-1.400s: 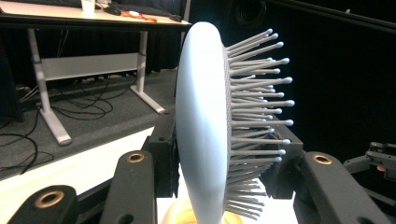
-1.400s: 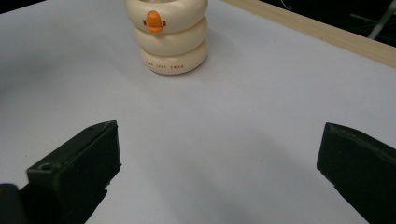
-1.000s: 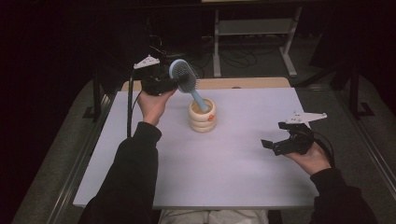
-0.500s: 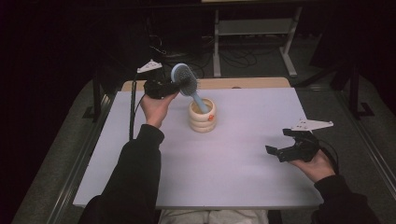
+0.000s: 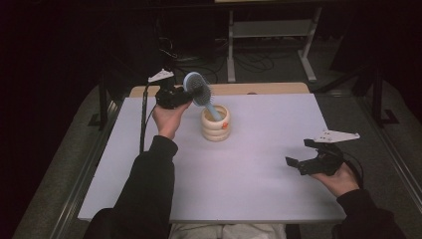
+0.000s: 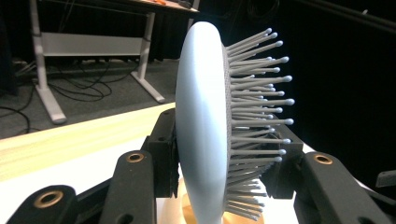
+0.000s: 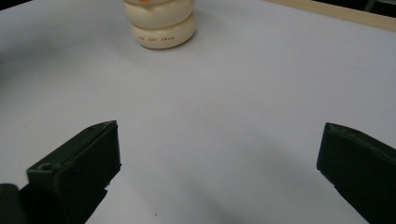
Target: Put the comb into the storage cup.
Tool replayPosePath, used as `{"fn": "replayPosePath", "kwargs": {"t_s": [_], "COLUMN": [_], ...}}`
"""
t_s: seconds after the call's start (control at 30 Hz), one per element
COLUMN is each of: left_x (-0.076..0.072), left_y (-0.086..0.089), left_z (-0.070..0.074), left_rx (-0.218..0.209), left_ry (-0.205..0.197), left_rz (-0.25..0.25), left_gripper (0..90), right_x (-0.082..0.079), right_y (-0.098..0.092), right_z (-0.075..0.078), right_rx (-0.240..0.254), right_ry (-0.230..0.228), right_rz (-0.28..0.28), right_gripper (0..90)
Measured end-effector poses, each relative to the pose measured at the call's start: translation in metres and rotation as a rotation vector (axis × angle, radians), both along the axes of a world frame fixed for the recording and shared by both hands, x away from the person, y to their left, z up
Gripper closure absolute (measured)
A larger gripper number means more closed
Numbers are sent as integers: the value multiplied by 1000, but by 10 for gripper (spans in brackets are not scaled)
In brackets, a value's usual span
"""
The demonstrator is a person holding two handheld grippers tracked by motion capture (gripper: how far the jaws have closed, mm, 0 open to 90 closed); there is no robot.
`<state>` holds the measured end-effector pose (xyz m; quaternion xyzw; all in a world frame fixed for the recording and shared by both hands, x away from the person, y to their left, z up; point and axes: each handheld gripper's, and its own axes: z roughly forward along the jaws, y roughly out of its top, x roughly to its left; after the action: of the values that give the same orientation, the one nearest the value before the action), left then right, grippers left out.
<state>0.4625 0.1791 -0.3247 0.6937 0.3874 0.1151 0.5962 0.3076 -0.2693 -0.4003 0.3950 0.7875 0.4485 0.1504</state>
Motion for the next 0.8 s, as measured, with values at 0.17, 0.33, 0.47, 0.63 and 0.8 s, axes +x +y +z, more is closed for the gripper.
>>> {"fn": "replayPosePath", "kwargs": {"t_s": [0.17, 0.33, 0.47, 0.63, 0.8], "left_x": [1, 2, 2, 3, 4], "left_y": [-2, 0, -1, -3, -2], "left_z": [-7, -16, -23, -30, -33], "left_rx": [-7, -30, -31, -35, -41], "left_ry": [13, 40, 49, 68, 76], "left_rz": [9, 7, 9, 4, 7], "left_gripper": [549, 549, 548, 538, 530], "right_x": [-1, -1, -1, -1, -1], "right_y": [2, 2, 1, 0, 1], "right_z": [-1, -2, -3, -3, -5], "right_rx": [-7, -9, -6, 3, -4], "right_ry": [1, 1, 5, 7, 13], "right_rz": [-3, -3, -6, -8, -3], "right_gripper": [0, 0, 0, 0, 0]}}
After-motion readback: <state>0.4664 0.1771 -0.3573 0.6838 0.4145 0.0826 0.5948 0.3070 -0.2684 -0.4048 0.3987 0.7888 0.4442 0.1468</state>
